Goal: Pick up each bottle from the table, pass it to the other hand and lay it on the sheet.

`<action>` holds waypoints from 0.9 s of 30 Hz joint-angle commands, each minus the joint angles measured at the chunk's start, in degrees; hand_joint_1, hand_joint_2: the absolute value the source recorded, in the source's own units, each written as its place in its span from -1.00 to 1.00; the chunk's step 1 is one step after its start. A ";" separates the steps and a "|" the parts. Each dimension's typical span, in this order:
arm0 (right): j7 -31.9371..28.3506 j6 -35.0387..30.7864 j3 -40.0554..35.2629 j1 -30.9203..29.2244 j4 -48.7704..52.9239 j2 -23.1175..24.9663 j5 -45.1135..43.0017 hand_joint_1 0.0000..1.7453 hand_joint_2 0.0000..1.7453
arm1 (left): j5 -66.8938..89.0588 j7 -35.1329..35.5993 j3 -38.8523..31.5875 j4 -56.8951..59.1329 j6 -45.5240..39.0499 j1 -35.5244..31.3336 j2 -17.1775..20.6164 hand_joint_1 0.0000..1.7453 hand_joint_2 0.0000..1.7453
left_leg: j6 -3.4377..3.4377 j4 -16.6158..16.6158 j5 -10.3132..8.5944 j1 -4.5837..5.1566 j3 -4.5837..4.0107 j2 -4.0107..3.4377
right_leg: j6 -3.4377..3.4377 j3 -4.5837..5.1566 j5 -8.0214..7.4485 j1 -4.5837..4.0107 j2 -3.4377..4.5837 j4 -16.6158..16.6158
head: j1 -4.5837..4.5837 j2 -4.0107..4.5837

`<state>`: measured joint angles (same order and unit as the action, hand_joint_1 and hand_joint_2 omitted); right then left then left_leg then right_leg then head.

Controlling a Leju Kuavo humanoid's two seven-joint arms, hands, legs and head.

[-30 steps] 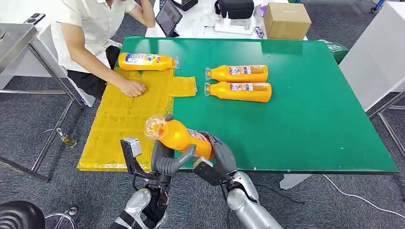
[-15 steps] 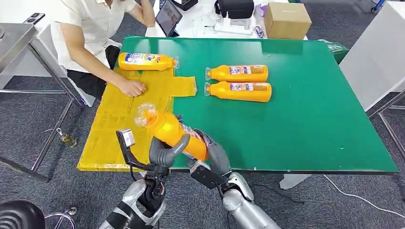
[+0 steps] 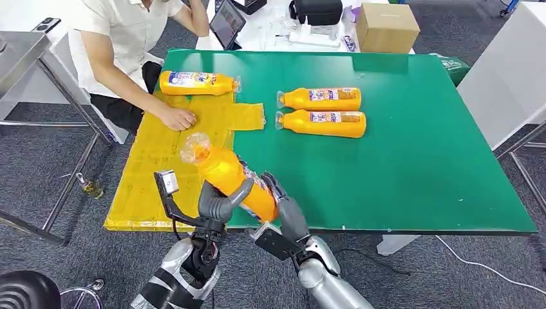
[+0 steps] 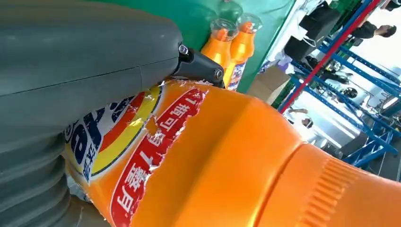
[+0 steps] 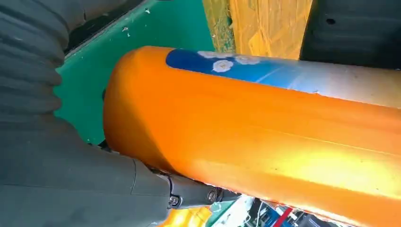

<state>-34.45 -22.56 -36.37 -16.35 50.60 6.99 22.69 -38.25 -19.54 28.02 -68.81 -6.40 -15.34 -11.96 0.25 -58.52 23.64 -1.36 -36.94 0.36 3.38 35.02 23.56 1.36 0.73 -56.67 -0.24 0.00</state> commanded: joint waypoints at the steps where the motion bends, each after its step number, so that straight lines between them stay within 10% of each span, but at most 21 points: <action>1: -1.01 -5.80 -1.00 1.25 0.29 0.37 1.62 -1.00 -1.00 | 2.11 -2.18 0.26 0.32 -0.61 -1.50 1.81 1.00 1.00 | -0.05 0.04 0.02 0.01 0.12 0.00 | -0.08 -0.12 0.03 -0.01 -0.05 0.03 | 0.00 0.00; 4: -0.62 -13.68 -0.25 4.24 3.51 -0.73 5.56 -1.00 -1.00 | 5.48 -2.38 -2.15 -5.07 -0.21 1.18 4.14 1.00 1.00 | -0.05 0.07 0.05 0.01 0.16 -0.04 | -0.10 -0.14 0.04 -0.02 -0.01 0.05 | -0.02 0.00; 7: -4.40 -17.44 16.81 9.61 7.61 3.61 16.71 -1.00 -1.00 | 7.84 1.02 -4.06 -7.70 2.01 3.37 6.51 1.00 1.00 | -0.04 0.09 0.06 0.02 0.19 -0.08 | -0.10 -0.16 0.05 -0.01 0.03 0.05 | 0.00 0.00; 13: -5.55 -17.44 50.52 14.42 45.46 13.01 30.81 -1.00 -1.00 | 57.00 2.19 0.52 2.61 -23.20 -5.06 10.07 1.00 1.00 | -0.03 -0.03 -0.01 0.06 -0.12 0.08 | -0.18 0.15 0.11 0.03 -0.14 -0.16 | -0.02 0.00; 23: -5.55 -17.44 54.22 13.09 42.96 13.01 29.15 -1.00 -1.00 | 40.01 4.72 -7.44 -0.61 -4.55 -4.29 9.06 1.00 1.00 | -0.12 0.02 0.02 0.10 0.19 0.12 | -0.22 -0.31 0.10 0.04 -0.32 0.02 | -0.02 0.00; 26: -5.55 -17.44 52.87 13.26 40.87 13.01 28.68 -1.00 -1.00 | 65.49 7.94 -2.33 4.52 -21.02 -8.72 12.27 1.00 1.00 | -0.08 0.05 -0.02 0.06 0.21 0.22 | -0.24 -0.29 0.11 0.02 -0.41 0.04 | 0.00 0.00; 27: -5.55 -17.44 52.89 12.79 40.14 13.01 28.69 -1.00 -1.00 | 79.89 19.29 3.04 12.00 -26.58 -13.54 14.82 1.00 1.00 | -0.06 0.04 -0.10 0.05 0.01 0.27 | -0.14 -0.11 0.04 0.03 -0.42 0.04 | -0.02 0.00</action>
<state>-39.74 -40.30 13.07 -2.93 92.04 18.73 51.78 5.62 -15.28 22.42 -71.28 -13.88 -17.38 -4.07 0.21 -58.52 23.53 -1.30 -37.03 0.58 3.35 35.05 23.56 1.42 0.41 -56.66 -0.26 0.00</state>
